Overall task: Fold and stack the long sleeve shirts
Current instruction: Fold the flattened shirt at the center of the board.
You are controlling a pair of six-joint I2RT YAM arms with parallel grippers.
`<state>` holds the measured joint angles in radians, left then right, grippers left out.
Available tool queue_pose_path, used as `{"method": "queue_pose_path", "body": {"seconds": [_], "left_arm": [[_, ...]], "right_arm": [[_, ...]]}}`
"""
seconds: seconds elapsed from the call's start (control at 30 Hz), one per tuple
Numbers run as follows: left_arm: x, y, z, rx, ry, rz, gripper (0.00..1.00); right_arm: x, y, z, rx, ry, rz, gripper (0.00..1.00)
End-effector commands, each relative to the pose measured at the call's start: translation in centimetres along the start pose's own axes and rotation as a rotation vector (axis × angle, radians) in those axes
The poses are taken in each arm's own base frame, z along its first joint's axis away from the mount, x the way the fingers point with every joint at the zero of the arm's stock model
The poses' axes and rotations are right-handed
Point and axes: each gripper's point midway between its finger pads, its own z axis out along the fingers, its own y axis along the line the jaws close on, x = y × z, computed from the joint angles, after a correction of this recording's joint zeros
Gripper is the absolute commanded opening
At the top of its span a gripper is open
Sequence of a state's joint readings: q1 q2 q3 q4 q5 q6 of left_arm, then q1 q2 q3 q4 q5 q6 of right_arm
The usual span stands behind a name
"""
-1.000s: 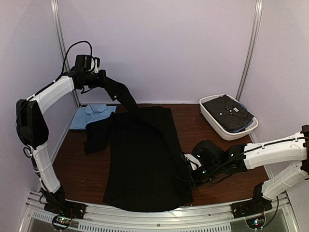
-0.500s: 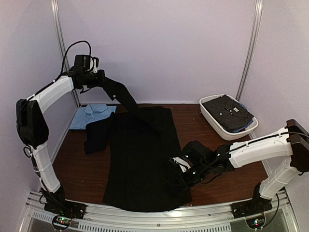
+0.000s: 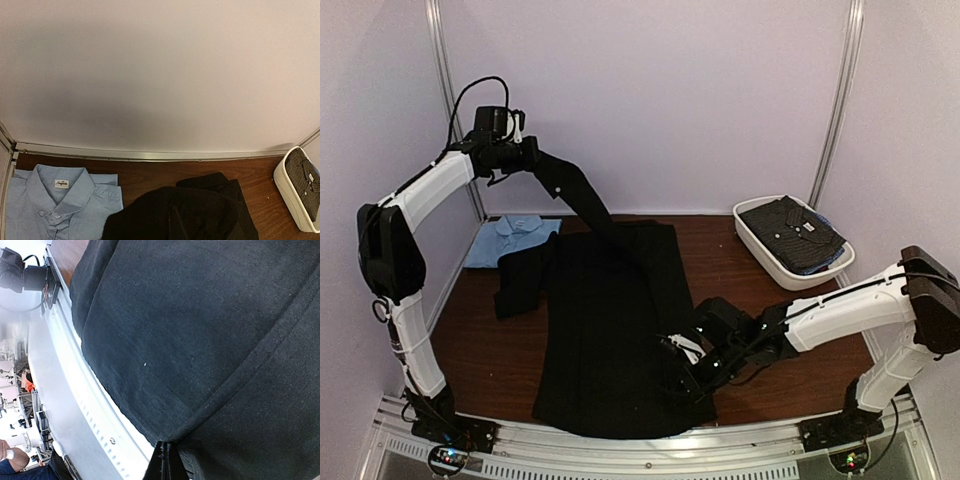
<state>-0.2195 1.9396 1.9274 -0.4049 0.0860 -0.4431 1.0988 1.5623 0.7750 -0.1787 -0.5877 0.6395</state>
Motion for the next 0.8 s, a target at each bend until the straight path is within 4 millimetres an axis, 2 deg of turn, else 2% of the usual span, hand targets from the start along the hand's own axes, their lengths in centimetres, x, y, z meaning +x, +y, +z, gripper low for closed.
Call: {"method": "queue_pose_path", "body": {"seconds": [0.0,0.2,0.37,0.57,0.77], "left_arm": [[-1.9,0.1,-0.2,0.008,-0.051,0.013,0.0],[-0.6,-0.4,0.3,0.051,-0.012,0.005,0.0],[1.2,-1.1,0.6,0.108,0.041,-0.001,0.0],[3.4,-2.8,-0.3,0.215,0.088,0.015,0.0],[6.2,-4.9,-1.7,0.322,0.147,0.022,0.0]], "right_arm": [[0.5,0.8,1.0,-0.039,0.02,-0.025,0.0],[0.7,0.3,1.5,-0.027,0.022,-0.028,0.01],[0.1,0.1,1.4,-0.003,0.007,-0.038,0.14],[-3.1,0.8,-0.7,0.071,-0.104,-0.093,0.4],[-7.3,1.0,-4.2,0.115,-0.282,-0.079,0.55]]}}
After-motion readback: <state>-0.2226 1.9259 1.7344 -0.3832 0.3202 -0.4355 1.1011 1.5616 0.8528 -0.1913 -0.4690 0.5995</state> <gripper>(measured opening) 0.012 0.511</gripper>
